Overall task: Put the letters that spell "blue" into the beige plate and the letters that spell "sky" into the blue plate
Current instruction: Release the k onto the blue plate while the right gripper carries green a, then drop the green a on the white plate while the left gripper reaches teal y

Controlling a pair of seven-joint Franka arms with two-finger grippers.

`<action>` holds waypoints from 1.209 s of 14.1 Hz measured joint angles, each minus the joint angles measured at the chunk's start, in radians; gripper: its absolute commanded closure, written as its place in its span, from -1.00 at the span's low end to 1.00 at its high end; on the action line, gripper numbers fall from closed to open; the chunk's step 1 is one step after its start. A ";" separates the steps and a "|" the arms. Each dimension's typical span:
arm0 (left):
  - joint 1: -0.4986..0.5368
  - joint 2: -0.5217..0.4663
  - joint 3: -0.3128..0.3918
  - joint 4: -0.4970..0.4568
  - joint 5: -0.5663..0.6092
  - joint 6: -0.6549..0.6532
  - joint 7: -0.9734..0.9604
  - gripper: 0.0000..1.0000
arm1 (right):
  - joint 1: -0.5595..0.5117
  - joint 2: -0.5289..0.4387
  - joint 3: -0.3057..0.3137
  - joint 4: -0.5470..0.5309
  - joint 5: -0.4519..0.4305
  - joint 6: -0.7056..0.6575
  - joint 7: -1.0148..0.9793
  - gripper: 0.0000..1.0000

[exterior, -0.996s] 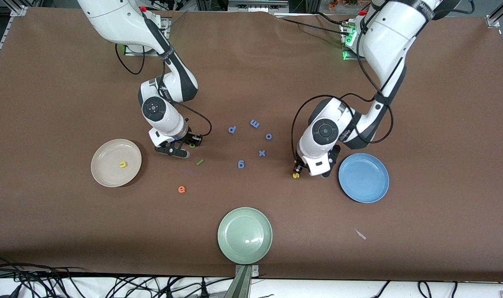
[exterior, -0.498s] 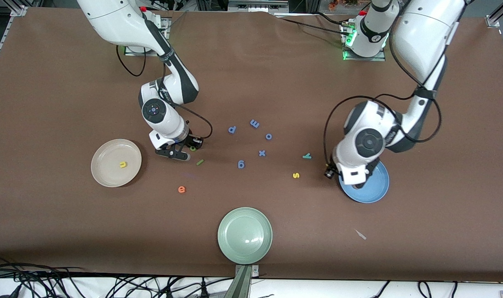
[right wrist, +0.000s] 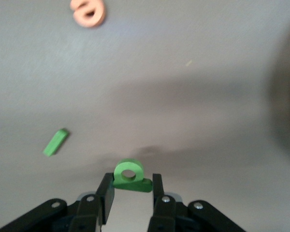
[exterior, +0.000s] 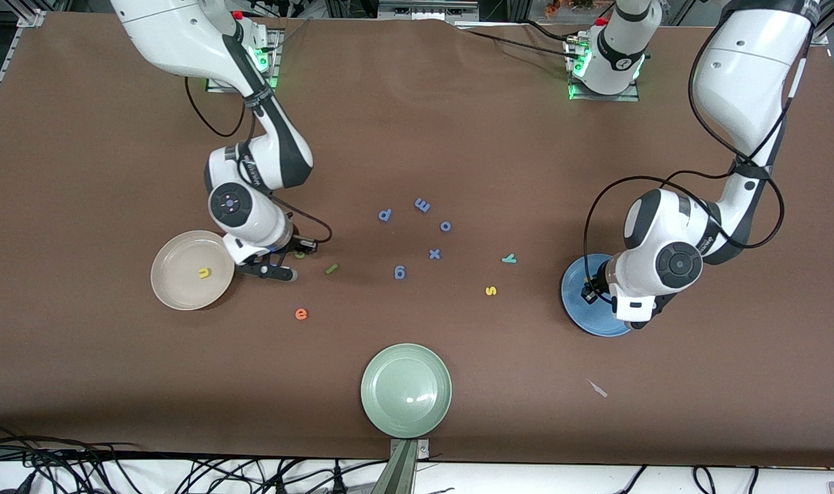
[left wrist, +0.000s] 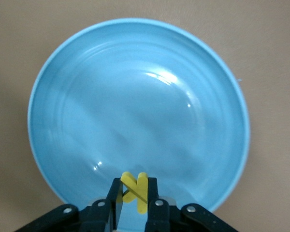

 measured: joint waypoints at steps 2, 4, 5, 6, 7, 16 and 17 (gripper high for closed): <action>0.007 0.010 -0.001 0.000 0.000 0.002 0.034 -1.00 | -0.001 -0.002 -0.062 0.023 0.000 -0.043 -0.114 0.28; 0.009 -0.001 -0.010 0.009 -0.001 0.000 0.035 -1.00 | -0.003 -0.002 -0.122 0.030 0.000 -0.062 -0.220 0.26; 0.007 -0.013 -0.019 0.015 -0.007 -0.002 0.029 -1.00 | -0.004 -0.002 -0.151 0.030 0.000 -0.063 -0.271 0.26; 0.006 -0.030 -0.032 0.018 -0.023 -0.005 0.017 -1.00 | -0.004 -0.001 -0.177 0.031 0.000 -0.064 -0.317 0.26; 0.005 -0.047 -0.053 0.019 -0.043 -0.010 -0.011 -1.00 | -0.005 -0.002 -0.203 0.034 0.000 -0.064 -0.362 0.26; -0.132 -0.055 -0.156 -0.059 -0.051 -0.053 -0.620 -0.71 | -0.061 0.018 -0.268 0.046 0.002 -0.070 -0.538 -1.00; -0.142 -0.045 -0.156 -0.068 -0.051 -0.031 -0.658 -0.66 | -0.057 0.018 -0.264 0.056 0.002 -0.070 -0.537 -1.00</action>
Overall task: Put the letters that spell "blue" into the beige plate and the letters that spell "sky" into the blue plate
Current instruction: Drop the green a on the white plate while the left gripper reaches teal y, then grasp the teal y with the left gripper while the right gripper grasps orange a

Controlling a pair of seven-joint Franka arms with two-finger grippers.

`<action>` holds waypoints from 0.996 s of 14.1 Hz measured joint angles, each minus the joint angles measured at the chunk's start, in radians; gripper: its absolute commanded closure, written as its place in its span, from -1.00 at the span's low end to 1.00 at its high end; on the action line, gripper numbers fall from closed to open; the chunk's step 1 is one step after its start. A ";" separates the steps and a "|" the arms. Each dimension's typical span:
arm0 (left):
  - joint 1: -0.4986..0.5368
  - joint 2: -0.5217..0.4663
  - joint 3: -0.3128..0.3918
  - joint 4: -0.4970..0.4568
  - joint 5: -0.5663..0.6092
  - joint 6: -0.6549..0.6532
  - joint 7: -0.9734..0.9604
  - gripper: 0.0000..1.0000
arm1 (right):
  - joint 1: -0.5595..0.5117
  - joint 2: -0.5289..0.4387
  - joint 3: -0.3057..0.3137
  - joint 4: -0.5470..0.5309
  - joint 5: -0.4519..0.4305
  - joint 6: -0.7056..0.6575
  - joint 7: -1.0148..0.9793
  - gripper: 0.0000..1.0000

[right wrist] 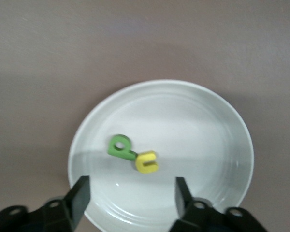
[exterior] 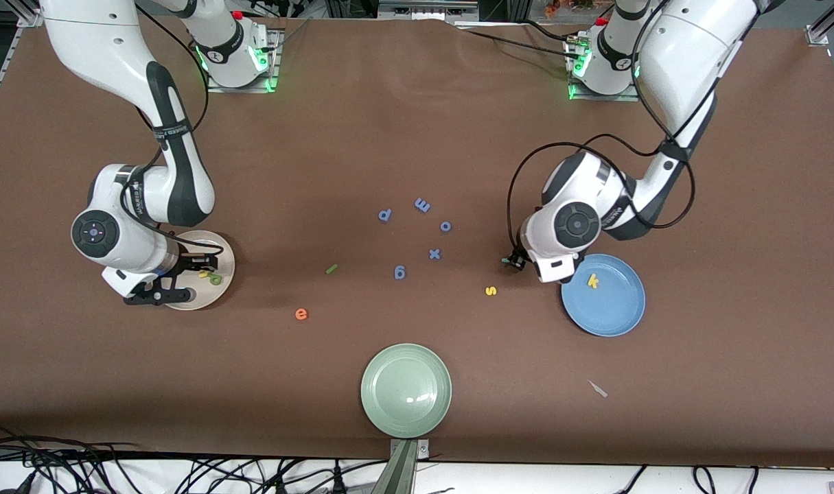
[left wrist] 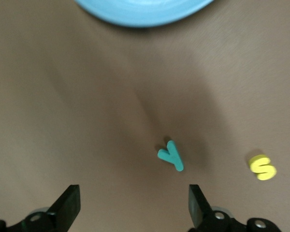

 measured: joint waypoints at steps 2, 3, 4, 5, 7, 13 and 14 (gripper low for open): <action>-0.018 0.021 0.001 -0.039 0.002 0.095 -0.058 -0.64 | 0.007 0.003 0.014 0.025 0.001 0.000 0.012 -1.00; -0.022 0.029 0.002 -0.063 0.008 0.144 -0.074 -0.59 | 0.007 0.008 0.032 0.041 0.001 0.000 0.031 -1.00; -0.023 0.034 0.005 -0.082 0.020 0.175 -0.081 -0.57 | 0.009 0.016 0.054 0.057 0.001 0.000 0.056 -1.00; -0.022 0.036 0.012 -0.091 0.035 0.188 -0.085 -0.56 | 0.010 0.026 0.077 0.075 0.001 0.000 0.080 -1.00; -0.016 0.037 0.028 -0.094 0.056 0.200 -0.087 -0.50 | 0.015 0.054 0.118 0.118 0.001 0.000 0.119 -1.00; -0.007 0.035 0.032 -0.092 0.059 0.243 -0.087 -0.40 | 0.020 0.156 0.231 0.239 0.001 0.007 0.289 -1.00; -0.007 0.036 0.032 -0.093 0.059 0.244 -0.087 -0.37 | 0.020 0.173 0.239 0.262 0.001 0.015 0.298 -1.00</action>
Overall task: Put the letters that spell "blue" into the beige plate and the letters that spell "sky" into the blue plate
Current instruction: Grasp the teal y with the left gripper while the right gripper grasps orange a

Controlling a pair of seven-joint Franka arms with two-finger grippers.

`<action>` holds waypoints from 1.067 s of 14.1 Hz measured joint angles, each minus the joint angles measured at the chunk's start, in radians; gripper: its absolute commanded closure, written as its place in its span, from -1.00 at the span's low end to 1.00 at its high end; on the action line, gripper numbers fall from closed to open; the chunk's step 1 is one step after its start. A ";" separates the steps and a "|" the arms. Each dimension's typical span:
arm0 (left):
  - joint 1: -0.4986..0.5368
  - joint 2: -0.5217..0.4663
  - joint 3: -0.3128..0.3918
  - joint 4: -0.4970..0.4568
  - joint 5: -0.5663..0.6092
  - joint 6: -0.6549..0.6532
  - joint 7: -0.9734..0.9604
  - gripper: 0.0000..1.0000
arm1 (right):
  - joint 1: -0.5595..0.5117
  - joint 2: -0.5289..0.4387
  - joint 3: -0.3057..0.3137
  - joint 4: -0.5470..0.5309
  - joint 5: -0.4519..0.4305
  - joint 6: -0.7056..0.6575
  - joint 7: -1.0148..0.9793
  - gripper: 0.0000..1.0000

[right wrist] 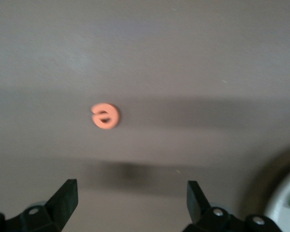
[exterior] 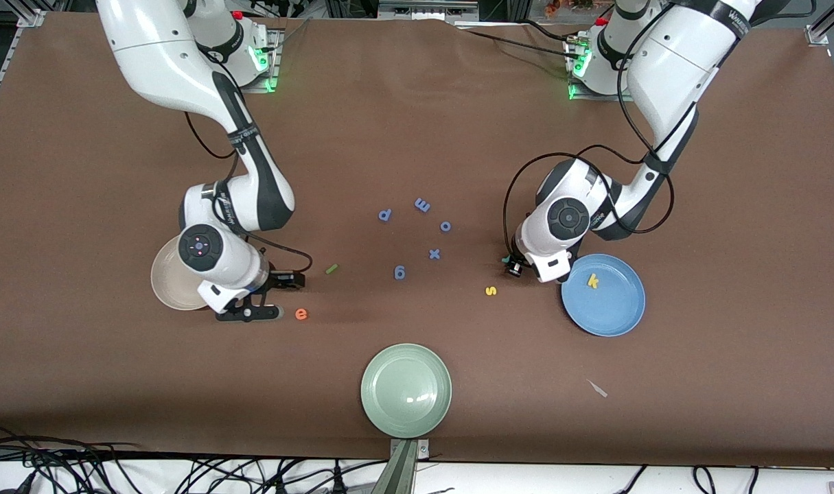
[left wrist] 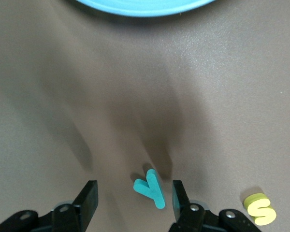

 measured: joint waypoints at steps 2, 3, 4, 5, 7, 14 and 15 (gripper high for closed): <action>0.000 0.002 0.000 -0.002 0.000 0.002 0.000 -0.26 | 0.000 0.034 0.004 0.027 0.000 0.046 0.002 -1.00; 0.000 0.003 0.000 -0.003 0.000 0.009 0.000 -0.22 | -0.001 0.050 0.004 0.032 0.000 0.084 0.002 -1.00; 0.000 0.006 0.000 -0.004 0.000 0.017 0.000 -0.22 | -0.001 0.066 0.005 0.033 0.000 0.121 0.002 -1.00; 0.000 0.010 0.000 -0.004 0.000 0.023 0.000 -0.21 | -0.002 0.081 0.009 0.035 0.000 0.147 0.002 -1.00; 0.000 0.018 0.001 -0.005 0.000 0.035 0.000 -0.13 | -0.001 0.108 0.024 0.054 0.000 0.172 0.002 -1.00; -0.001 0.019 0.005 -0.005 0.000 0.046 0.000 0.17 | -0.003 0.131 0.030 0.088 0.000 0.172 0.002 -0.50; -0.001 0.019 0.005 -0.005 0.000 0.046 0.000 0.23 | -0.004 0.133 0.030 0.088 0.000 0.172 0.002 -0.38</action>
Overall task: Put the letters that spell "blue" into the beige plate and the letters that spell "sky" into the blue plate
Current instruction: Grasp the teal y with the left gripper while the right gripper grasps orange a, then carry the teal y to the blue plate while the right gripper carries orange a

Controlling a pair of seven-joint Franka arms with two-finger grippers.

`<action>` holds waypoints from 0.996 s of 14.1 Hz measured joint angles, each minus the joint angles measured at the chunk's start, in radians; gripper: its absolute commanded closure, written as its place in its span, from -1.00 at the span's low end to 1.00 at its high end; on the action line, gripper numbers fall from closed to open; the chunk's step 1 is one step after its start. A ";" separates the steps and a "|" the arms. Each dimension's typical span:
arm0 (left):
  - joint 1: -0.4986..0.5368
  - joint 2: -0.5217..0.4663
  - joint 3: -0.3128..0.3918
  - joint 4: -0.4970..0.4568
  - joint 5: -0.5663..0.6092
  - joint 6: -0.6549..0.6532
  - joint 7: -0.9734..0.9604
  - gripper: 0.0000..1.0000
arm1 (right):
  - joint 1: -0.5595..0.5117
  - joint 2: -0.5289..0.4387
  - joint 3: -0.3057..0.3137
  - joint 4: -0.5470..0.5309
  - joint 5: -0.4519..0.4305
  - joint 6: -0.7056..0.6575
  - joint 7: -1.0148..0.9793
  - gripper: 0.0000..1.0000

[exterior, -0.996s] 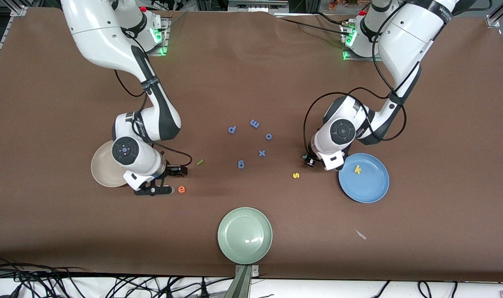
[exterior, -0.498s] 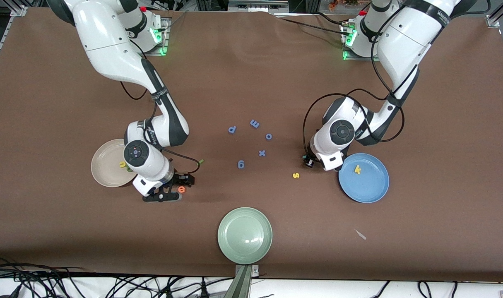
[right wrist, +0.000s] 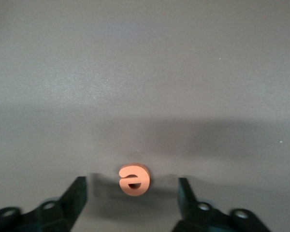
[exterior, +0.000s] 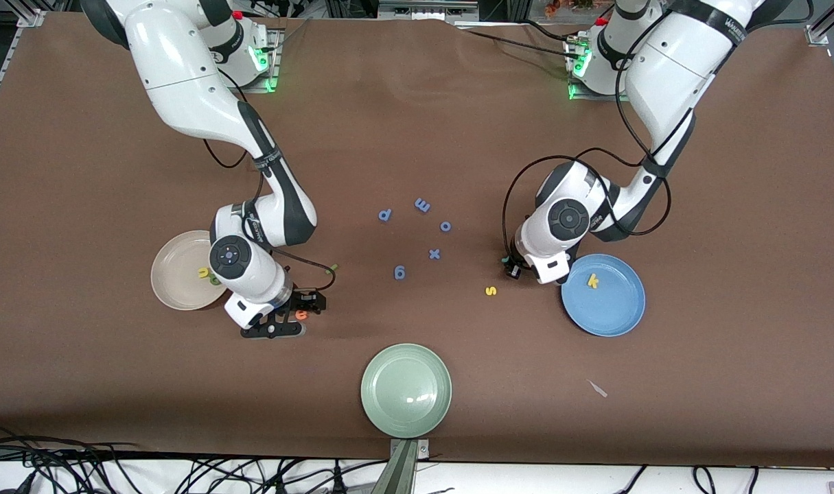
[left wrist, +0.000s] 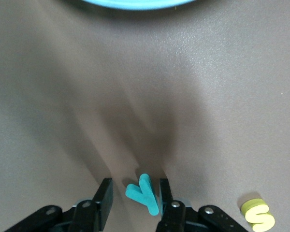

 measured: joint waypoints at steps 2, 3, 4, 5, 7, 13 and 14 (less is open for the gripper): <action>0.000 0.000 0.000 0.000 0.000 0.003 0.000 0.47 | 0.000 0.003 0.000 0.000 0.000 0.000 0.000 -0.25; 0.000 0.000 0.001 0.000 0.000 0.006 0.000 0.62 | 0.000 0.004 0.000 0.000 0.000 0.000 0.000 -0.10; 0.000 0.000 0.001 0.000 0.000 0.008 0.000 0.66 | -0.001 0.004 0.000 0.000 0.000 0.000 0.000 0.02; 0.000 0.000 0.001 0.000 0.000 0.008 0.000 0.69 | -0.001 0.004 -0.001 0.001 0.000 0.000 0.000 0.11; 0.000 0.000 0.001 0.000 0.000 0.008 0.000 0.76 | -0.002 0.004 -0.002 0.005 0.000 0.000 0.000 0.33; 0.001 -0.030 0.006 0.013 0.001 -0.050 0.001 0.89 | -0.003 0.004 -0.002 0.008 0.000 0.000 0.000 0.39; 0.002 -0.049 0.008 0.017 0.001 -0.074 0.005 0.89 | -0.003 0.004 -0.002 0.010 0.000 0.001 0.000 0.39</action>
